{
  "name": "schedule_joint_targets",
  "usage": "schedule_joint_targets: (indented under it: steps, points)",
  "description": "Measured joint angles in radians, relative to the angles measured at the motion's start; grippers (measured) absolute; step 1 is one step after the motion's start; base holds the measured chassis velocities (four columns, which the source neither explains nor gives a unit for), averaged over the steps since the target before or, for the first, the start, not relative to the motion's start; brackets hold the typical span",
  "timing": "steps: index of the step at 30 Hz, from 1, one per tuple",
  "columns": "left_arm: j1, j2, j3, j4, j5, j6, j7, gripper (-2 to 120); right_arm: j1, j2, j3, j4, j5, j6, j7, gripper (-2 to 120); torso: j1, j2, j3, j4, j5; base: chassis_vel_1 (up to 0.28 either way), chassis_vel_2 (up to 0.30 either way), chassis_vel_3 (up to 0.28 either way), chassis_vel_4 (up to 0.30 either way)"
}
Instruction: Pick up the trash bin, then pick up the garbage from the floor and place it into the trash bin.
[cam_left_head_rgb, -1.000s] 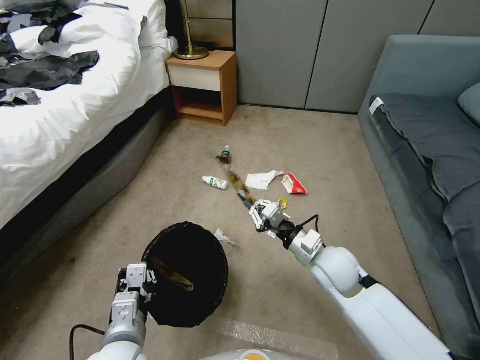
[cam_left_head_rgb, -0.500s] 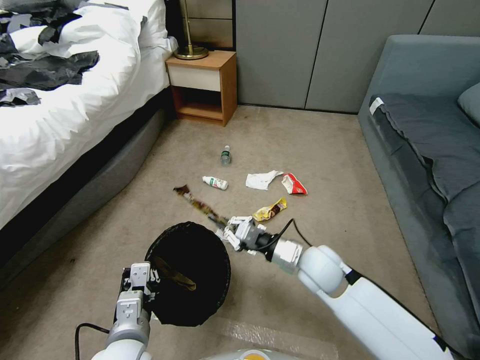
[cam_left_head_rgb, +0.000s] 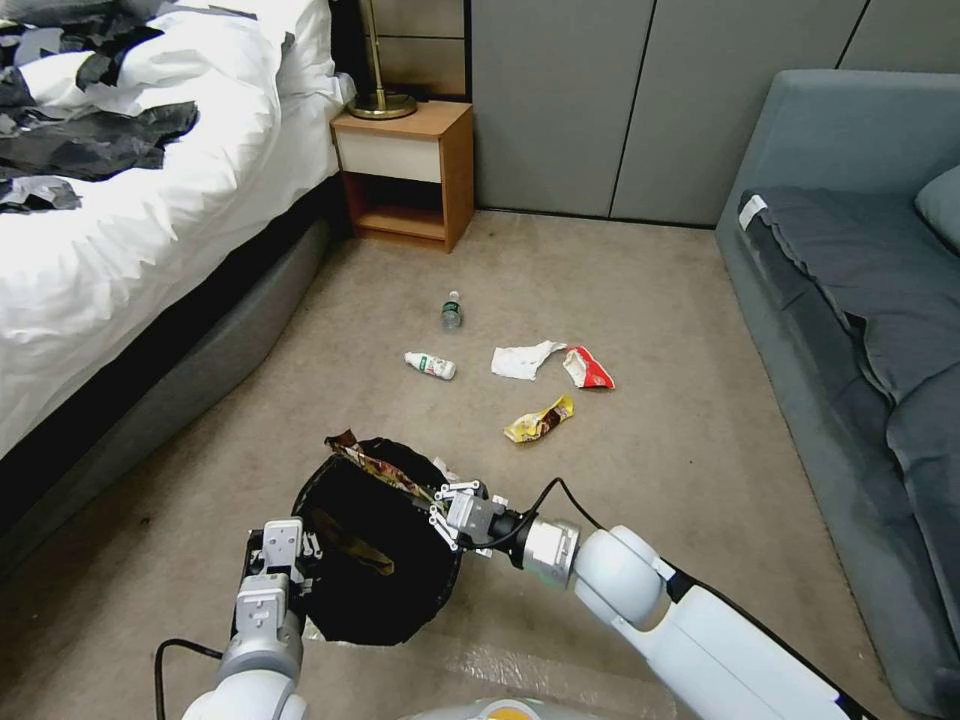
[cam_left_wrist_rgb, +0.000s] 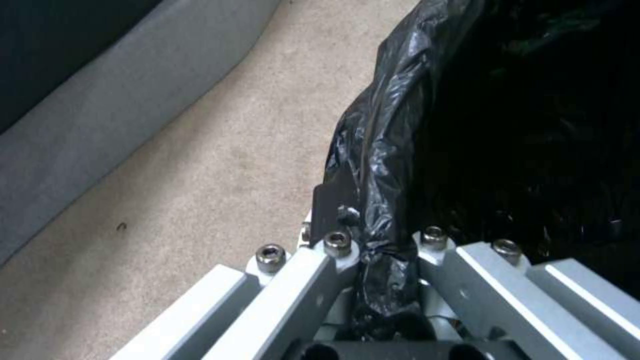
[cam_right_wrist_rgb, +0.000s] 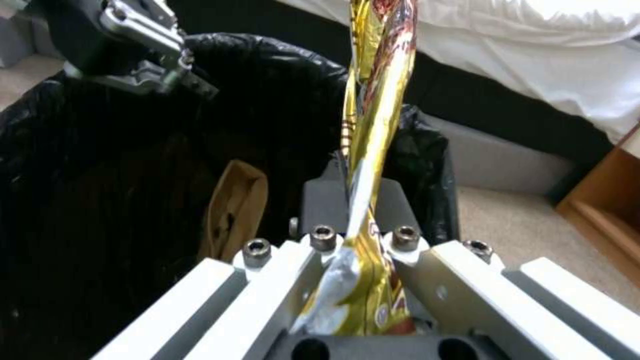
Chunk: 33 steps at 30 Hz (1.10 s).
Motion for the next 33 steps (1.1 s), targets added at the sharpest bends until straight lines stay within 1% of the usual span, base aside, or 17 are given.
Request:
schedule_joint_targets:
  steps: [7, 8, 9, 10, 12, 14, 16, 18, 19, 20, 22, 24, 26, 27, 30, 32, 33]
  points:
    - [0.0, -0.003, 0.001, -0.002, 0.001, 0.0, 0.0, 0, -0.016, 0.003, -0.006, -0.01, -0.021, 0.0, -0.005, 0, 0.0, 0.0, 0.0, 0.0, 0.0, 0.0, 0.0, 0.0, 0.0]
    - [-0.001, -0.003, 0.0, -0.003, 0.001, 0.001, 0.0, 0, -0.021, 0.002, -0.006, -0.01, -0.027, 0.0, -0.008, 7, 0.0, 0.0, 0.0, 0.0, 0.0, 0.0, 0.0, 0.0, 0.0]
    - [-0.003, -0.003, -0.001, -0.003, 0.0, 0.001, 0.0, 0, -0.024, 0.001, -0.006, -0.01, -0.03, 0.0, -0.012, 10, 0.0, 0.0, 0.0, 0.0, 0.0, 0.0, 0.0, 0.0, 0.0]
    - [-0.003, -0.003, -0.001, -0.003, 0.0, 0.001, 0.0, 0, -0.024, 0.001, -0.006, -0.01, -0.03, 0.0, -0.012, 10, 0.0, 0.0, 0.0, 0.0, 0.0, 0.0, 0.0, 0.0, 0.0]
    - [-0.004, -0.003, -0.001, -0.006, -0.001, 0.003, 0.0, 0, -0.031, -0.001, -0.004, -0.009, -0.038, 0.0, -0.02, 22, 0.0, 0.0, 0.0, 0.0, 0.0, 0.0, 0.0, 0.0, 0.0]
    - [-0.005, -0.003, -0.001, -0.007, -0.001, 0.003, 0.0, 0, -0.033, -0.001, -0.003, -0.009, -0.039, 0.0, -0.021, 23, 0.0, 0.0, 0.0, 0.0, 0.0, 0.0, 0.0, 0.0, 0.0]
    - [-0.006, -0.003, -0.001, -0.007, -0.001, 0.005, 0.0, 0, -0.036, -0.001, -0.003, -0.009, -0.041, 0.0, -0.023, 34, 0.0, 0.0, 0.0, 0.0, 0.0, 0.0, 0.0, 0.0, 0.0]
    - [-0.007, -0.003, -0.001, -0.007, -0.001, 0.005, 0.0, 0, -0.037, -0.001, -0.003, -0.008, -0.042, 0.0, -0.024, 37, 0.0, 0.0, 0.0, 0.0, 0.0001, 0.0, 0.0, 0.0, 0.0]
    - [-0.007, -0.004, 0.0, -0.007, -0.001, 0.006, 0.0, 0, -0.037, -0.001, -0.002, -0.007, -0.042, 0.0, -0.024, 43, 0.0, 0.0, 0.0, 0.0, 0.0, 0.0, 0.0, 0.0, 0.0]
    - [-0.007, -0.004, 0.0, -0.007, -0.001, 0.006, 0.0, 0, -0.037, -0.001, -0.002, -0.007, -0.042, 0.0, -0.024, 43, 0.0, 0.0, 0.0, 0.0, 0.0, 0.0, 0.0, 0.0, 0.0]
    - [-0.008, -0.005, 0.001, -0.007, 0.0, 0.006, 0.0, 0, -0.038, -0.001, -0.002, -0.006, -0.042, 0.0, -0.024, 54, 0.0, 0.0, 0.0, 0.0, 0.0001, 0.0, 0.0, 0.0, 0.0]
    - [-0.008, -0.006, 0.002, -0.007, 0.0, 0.006, 0.0, 0, -0.038, -0.001, -0.002, -0.006, -0.042, 0.0, -0.024, 57, 0.0, 0.0, 0.0, 0.0, 0.0, 0.0, 0.0, 0.0, 0.0]
    - [-0.008, -0.007, 0.003, -0.007, 0.001, 0.007, 0.0, 0, -0.039, -0.001, -0.002, -0.004, -0.043, -0.001, -0.024, 71, 0.0, 0.0, 0.0, 0.0, 0.0, 0.0, 0.0, 0.0, 0.0]
    - [-0.008, -0.007, 0.003, -0.007, 0.001, 0.007, 0.0, 0, -0.039, -0.001, -0.002, -0.004, -0.043, -0.001, -0.024, 71, 0.0, 0.0, 0.0, 0.0, 0.0, 0.0, 0.0, 0.0, 0.0]
    - [-0.011, -0.008, 0.003, -0.007, 0.002, 0.008, 0.0, 0, -0.041, 0.001, -0.003, -0.004, -0.045, -0.001, -0.024, 86, 0.0, 0.0, 0.0, 0.0, 0.0, 0.0, 0.0, 0.0, 0.0]
    - [-0.012, -0.008, 0.003, -0.007, 0.002, 0.008, 0.0, 0, -0.041, 0.001, -0.003, -0.004, -0.045, -0.001, -0.024, 88, 0.0, 0.0, 0.0, 0.0, 0.0, 0.0, 0.0, 0.0, 0.0]
    - [-0.012, -0.008, 0.004, -0.007, 0.002, 0.009, 0.0, 0, -0.041, 0.001, -0.003, -0.004, -0.046, -0.001, -0.024, 95, 0.0, 0.0, 0.0, 0.0, 0.0, 0.0, 0.0, 0.0, 0.0]
